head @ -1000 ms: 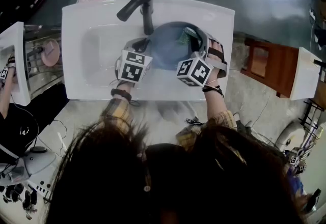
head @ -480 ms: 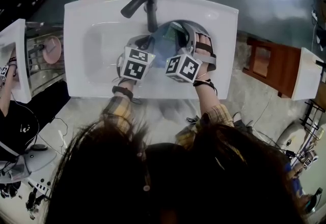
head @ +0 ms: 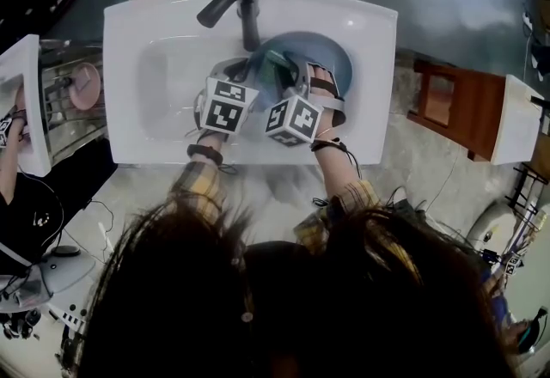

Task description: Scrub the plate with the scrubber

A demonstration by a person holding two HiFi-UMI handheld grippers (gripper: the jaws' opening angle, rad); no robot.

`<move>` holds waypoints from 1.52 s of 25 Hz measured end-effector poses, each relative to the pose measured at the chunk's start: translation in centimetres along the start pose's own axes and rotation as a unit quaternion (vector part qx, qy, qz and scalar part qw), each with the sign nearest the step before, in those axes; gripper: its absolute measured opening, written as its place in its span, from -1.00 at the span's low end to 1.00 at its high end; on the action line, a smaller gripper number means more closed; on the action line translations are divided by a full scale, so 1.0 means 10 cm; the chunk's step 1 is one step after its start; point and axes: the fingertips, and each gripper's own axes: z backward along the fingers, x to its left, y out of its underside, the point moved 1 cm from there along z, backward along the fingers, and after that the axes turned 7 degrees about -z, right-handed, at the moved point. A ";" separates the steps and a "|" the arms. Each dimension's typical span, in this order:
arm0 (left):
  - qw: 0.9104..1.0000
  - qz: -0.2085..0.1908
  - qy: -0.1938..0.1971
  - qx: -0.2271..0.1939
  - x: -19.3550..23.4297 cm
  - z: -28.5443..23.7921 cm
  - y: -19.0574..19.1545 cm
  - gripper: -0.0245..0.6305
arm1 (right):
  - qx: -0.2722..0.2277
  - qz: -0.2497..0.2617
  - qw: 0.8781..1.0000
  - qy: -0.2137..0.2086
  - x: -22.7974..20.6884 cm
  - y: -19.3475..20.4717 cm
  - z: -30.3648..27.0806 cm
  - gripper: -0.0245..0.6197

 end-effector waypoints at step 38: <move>1.000 0.001 0.007 0.008 -0.02 -0.01 0.06 -0.84 | 0.111 -0.008 0.993 0.029 -0.69 0.93 0.42 -0.58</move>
